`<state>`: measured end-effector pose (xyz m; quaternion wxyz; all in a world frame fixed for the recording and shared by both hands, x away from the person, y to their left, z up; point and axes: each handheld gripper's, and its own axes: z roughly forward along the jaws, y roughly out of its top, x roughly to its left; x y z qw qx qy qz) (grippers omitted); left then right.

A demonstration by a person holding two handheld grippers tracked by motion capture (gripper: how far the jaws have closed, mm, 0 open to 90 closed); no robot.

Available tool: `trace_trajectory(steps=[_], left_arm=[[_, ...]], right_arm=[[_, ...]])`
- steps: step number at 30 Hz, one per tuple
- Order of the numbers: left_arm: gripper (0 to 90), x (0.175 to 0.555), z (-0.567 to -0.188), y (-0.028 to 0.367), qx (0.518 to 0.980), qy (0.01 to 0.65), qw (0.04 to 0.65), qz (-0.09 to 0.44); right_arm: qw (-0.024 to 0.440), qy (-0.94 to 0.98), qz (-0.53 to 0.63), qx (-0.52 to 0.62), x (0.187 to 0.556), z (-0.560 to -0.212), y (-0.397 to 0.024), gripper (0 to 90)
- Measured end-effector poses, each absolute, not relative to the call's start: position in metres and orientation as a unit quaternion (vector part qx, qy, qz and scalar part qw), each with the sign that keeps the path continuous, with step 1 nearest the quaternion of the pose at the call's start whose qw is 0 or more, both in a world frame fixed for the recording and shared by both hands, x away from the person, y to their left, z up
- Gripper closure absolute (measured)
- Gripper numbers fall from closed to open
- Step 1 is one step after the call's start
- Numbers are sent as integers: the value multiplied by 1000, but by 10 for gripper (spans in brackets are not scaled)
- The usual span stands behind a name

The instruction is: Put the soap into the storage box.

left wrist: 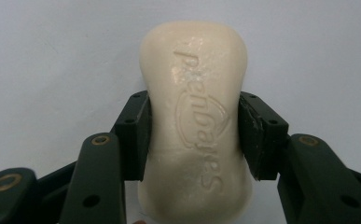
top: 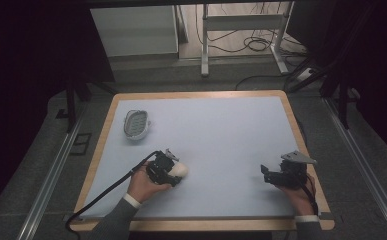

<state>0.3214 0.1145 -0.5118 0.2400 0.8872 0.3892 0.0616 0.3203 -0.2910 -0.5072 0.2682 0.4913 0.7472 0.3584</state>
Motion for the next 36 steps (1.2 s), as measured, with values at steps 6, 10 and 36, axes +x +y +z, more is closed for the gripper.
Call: trace_trajectory(steps=[6,10,36], left_arm=[[494,321,-505,120,885,387,251,63],[494,321,-499,126,881,390,261,63],[499,326,-478,150,866,402,287,81]], right_arm=[[271,744,362,492,320,-505,-293,58],[271,742,362,495,320,-505,-295,58],[273,741,362,495,320,-505,-295,58]])
